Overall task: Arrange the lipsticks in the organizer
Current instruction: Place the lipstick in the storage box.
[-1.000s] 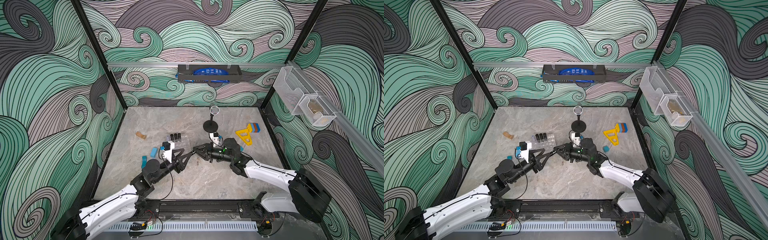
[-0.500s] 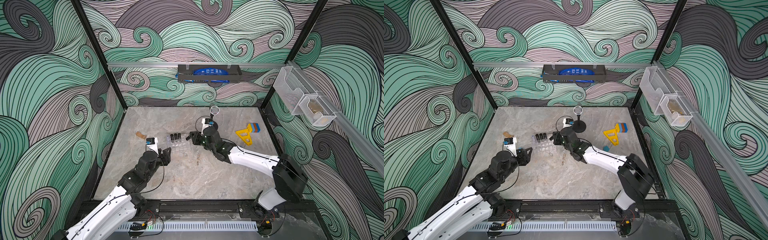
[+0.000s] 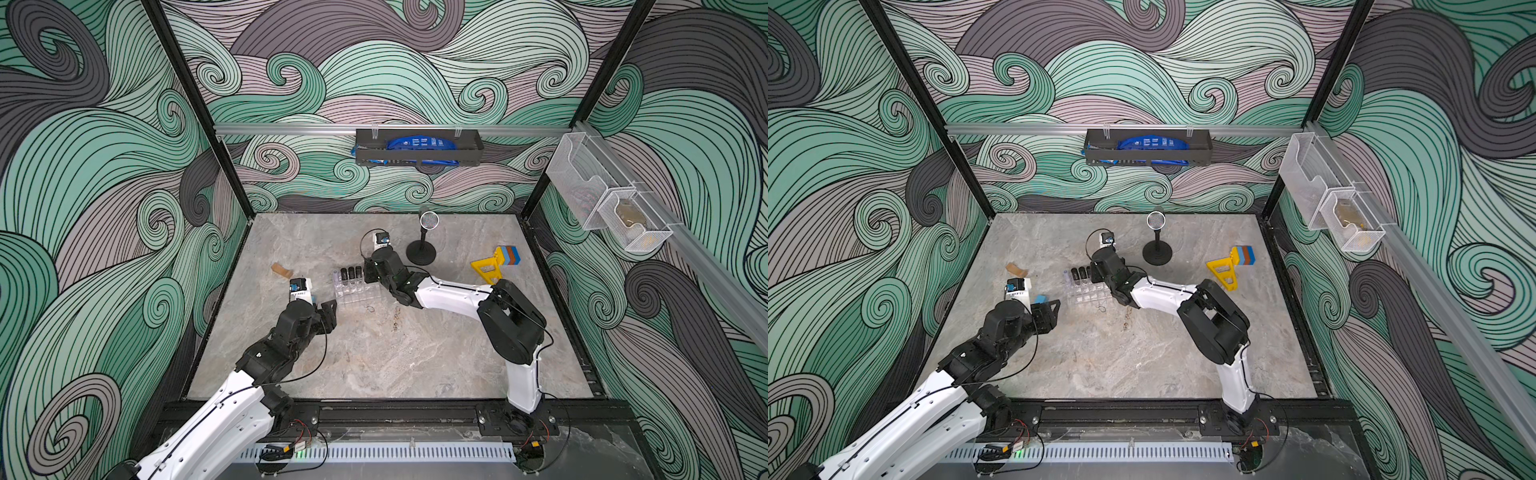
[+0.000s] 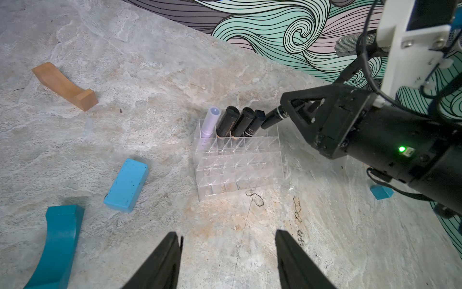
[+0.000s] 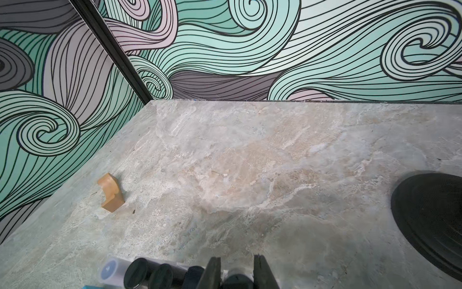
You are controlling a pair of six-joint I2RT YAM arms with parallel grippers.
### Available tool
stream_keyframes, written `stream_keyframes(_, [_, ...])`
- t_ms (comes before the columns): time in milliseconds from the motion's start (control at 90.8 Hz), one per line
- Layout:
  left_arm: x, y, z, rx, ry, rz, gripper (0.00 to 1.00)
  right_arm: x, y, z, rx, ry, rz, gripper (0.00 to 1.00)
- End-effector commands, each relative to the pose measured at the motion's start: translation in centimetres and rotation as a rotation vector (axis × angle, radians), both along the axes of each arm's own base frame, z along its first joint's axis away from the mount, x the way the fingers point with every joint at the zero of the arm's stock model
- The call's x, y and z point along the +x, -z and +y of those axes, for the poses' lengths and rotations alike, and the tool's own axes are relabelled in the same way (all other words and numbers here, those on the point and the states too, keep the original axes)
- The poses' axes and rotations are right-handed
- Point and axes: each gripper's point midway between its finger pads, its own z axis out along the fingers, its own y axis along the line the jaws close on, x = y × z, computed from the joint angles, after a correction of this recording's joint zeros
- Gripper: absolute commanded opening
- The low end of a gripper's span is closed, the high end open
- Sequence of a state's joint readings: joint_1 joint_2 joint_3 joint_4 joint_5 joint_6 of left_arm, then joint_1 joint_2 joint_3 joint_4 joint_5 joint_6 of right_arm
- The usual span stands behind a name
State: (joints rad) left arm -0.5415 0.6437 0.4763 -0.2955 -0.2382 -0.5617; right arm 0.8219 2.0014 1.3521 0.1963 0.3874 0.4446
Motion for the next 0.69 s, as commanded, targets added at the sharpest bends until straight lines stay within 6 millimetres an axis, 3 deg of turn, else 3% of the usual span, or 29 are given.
stream_keyframes(0, [0.1,-0.3,0.0,-0.02,0.003,-0.004,0.62,0.4,-0.1,0.4,-0.015,-0.001,-0.019,0.07])
stream_keyframes(253, [0.1,-0.2,-0.2,-0.032,0.013,-0.004,0.62,0.4,2.5,0.1,-0.063,0.009,0.017,0.07])
stream_keyframes(385, [0.2,-0.3,-0.3,-0.036,0.014,-0.007,0.62,0.3,2.5,0.2,-0.095,0.01,0.0,0.07])
stream_keyframes(473, [0.2,-0.3,-0.3,-0.037,0.016,-0.004,0.62,0.5,2.8,0.4,-0.13,0.015,0.006,0.14])
stream_keyframes(594, [0.2,-0.4,-0.2,-0.038,0.015,-0.007,0.62,0.4,2.0,0.9,-0.118,0.014,0.012,0.27])
stream_keyframes(682, [0.2,-0.4,-0.3,-0.04,0.017,-0.007,0.62,0.1,0.9,1.3,-0.083,-0.005,0.015,0.3])
